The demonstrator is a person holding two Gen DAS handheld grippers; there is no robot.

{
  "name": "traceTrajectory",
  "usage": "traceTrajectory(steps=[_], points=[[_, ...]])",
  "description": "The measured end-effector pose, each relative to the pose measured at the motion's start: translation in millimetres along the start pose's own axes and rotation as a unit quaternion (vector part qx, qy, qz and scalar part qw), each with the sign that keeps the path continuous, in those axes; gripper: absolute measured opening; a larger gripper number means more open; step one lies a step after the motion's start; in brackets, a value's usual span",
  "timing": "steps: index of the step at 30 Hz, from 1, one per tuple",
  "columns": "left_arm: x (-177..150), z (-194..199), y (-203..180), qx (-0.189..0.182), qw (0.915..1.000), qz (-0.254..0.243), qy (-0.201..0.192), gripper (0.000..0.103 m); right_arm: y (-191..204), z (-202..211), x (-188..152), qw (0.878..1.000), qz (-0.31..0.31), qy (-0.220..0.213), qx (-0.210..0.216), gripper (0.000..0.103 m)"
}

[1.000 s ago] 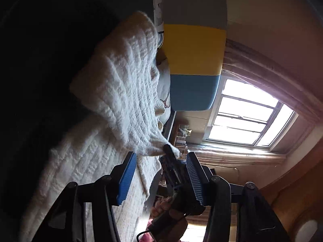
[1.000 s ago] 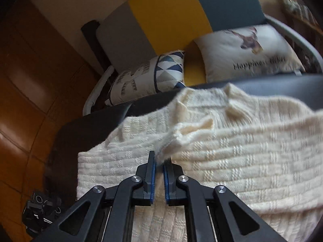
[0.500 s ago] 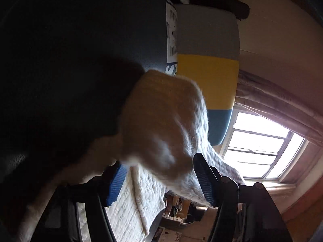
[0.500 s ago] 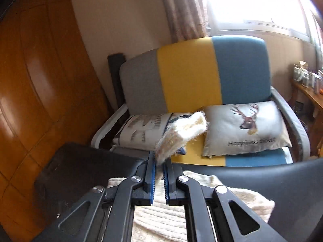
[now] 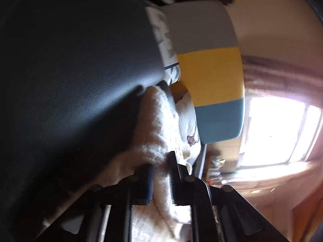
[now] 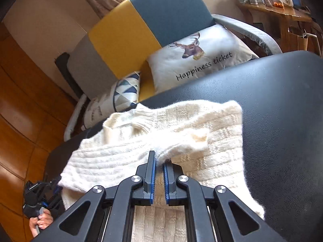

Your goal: Fold clothes

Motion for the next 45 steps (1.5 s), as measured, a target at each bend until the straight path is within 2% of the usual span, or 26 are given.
traceTrajectory(steps=[1, 3, 5, 7, 9, 10, 11, 13, 14, 15, 17, 19, 22, 24, 26, 28, 29, 32, 36, 39, 40, 41, 43, 45], points=[[-1.7, -2.3, 0.3, 0.011, 0.9998, -0.016, 0.003, 0.011, -7.4, 2.0, -8.0, 1.0, -0.004, -0.003, -0.004, 0.006], [-7.0, -13.7, 9.4, 0.042, 0.9982, -0.035, 0.024, 0.011, -28.7, -9.5, -28.8, 0.999, -0.027, 0.022, -0.019, 0.006], [-11.9, -23.8, 19.4, 0.067, 0.9956, -0.048, 0.044, 0.011, -42.9, -12.4, -43.2, 0.998, -0.05, 0.022, -0.01, 0.006], [-11.5, -24.3, 25.1, 0.063, 0.9959, -0.047, 0.045, 0.01, -52.5, -11.9, -51.2, 0.997, -0.075, 0.015, 0.005, 0.006], [-9.1, -25.0, 25.8, 0.056, 0.9966, -0.036, 0.05, 0.01, -53.8, -10.1, -49.3, 0.994, -0.102, 0.008, 0.036, 0.011], [-7.9, -25.9, 26.8, 0.054, 0.9967, -0.029, 0.053, 0.01, -55.0, -10.4, -48.0, 0.991, -0.121, 0.004, 0.058, 0.023], [-7.2, -26.2, 28.4, 0.051, 0.9968, -0.022, 0.056, 0.011, -56.4, -11.1, -45.8, 0.986, -0.145, 0.002, 0.079, 0.027], [-8.8, -23.1, 31.8, 0.048, 0.9967, -0.017, 0.063, 0.015, -63.5, -9.6, -40.4, 0.979, -0.182, -0.017, 0.087, 0.027], [-8.4, -24.0, 31.7, 0.049, 0.9967, -0.017, 0.063, 0.015, -63.6, -8.1, -37.0, 0.98, -0.178, -0.027, 0.083, 0.027], [-9.0, -24.2, 31.4, 0.052, 0.9965, -0.024, 0.061, 0.015, -57.3, -8.7, -34.0, 0.986, -0.152, -0.025, 0.065, 0.027], [-12.3, -22.5, 29.9, 0.063, 0.9955, -0.046, 0.054, 0.012, -43.3, -10.1, -27.5, 0.995, -0.094, -0.018, 0.026, 0.015], [-14.1, -16.4, 27.0, 0.076, 0.9939, -0.07, 0.039, 0.008, -18.4, -12.0, -14.1, 1.0, -0.019, -0.011, -0.001, 0.015], [-6.1, -6.6, 18.3, 0.076, 0.9931, -0.089, 0.001, 0.008, 25.3, 5.6, 14.7, 0.996, 0.076, -0.046, -0.009, 0.01], [-1.2, 5.4, 17.6, 0.079, 0.9915, -0.1, -0.028, 0.008, 35.2, 13.1, 24.4, 0.993, 0.098, -0.066, -0.015, 0.01], [-0.3, 10.9, 26.7, 0.083, 0.9912, -0.098, -0.033, 0.008, 14.1, -2.2, 16.6, 0.995, 0.079, -0.04, -0.04, 0.01], [-1.9, 4.4, 40.1, 0.084, 0.9929, -0.083, -0.012, 0.008, -19.0, -24.7, -4.9, 0.997, 0.041, 0.004, -0.064, 0.01], [-1.7, 0.4, 43.2, 0.072, 0.9945, -0.077, -0.004, 0.008, -32.7, -31.7, -16.7, 0.997, 0.028, 0.02, -0.072, 0.01], [-1.3, -0.2, 42.7, 0.06, 0.9944, -0.085, 0.015, 0.012, -44.4, -26.8, -25.5, 0.998, 0.009, 0.008, -0.066, 0.007], [5.0, 11.2, 41.9, 0.037, 0.9954, -0.075, 0.046, 0.027, -43.1, -14.8, -20.7, 0.993, 0.038, -0.002, -0.115, 0.012], [15.3, 30.1, 38.4, 0.04, 0.9952, -0.084, 0.03, 0.028, -51.4, 3.9, -11.6, 0.987, 0.028, -0.029, -0.153, 0.018], [21.3, 37.1, 37.3, 0.042, 0.995, -0.088, 0.019, 0.031, -52.3, 10.6, -8.0, 0.988, 0.019, -0.041, -0.151, 0.026], [28.0, 40.9, 35.5, 0.045, 0.9947, -0.092, 0.01, 0.034, -48.8, 15.4, -5.0, 0.99, 0.017, -0.048, -0.133, 0.027], [41.4, 30.3, 29.2, 0.048, 0.9937, -0.1, 0.015, 0.046, -30.9, 15.6, -2.5, 0.995, 0.029, -0.044, -0.079, 0.027], [55.2, 15.3, 23.2, 0.053, 0.992, -0.111, 0.027, 0.052, -11.4, 8.1, -4.4, 0.995, 0.065, -0.028, -0.064, 0.027]])
Point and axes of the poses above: each gripper's, at about its wrist camera, not at the fingertips, and z roughly against the way its jaws point, y to its left, x to its top, the point moved 8 cm from there along -z, roughly the way its jaws point, and after that the axes turned 1 degree about z, right-handed, at the moved point
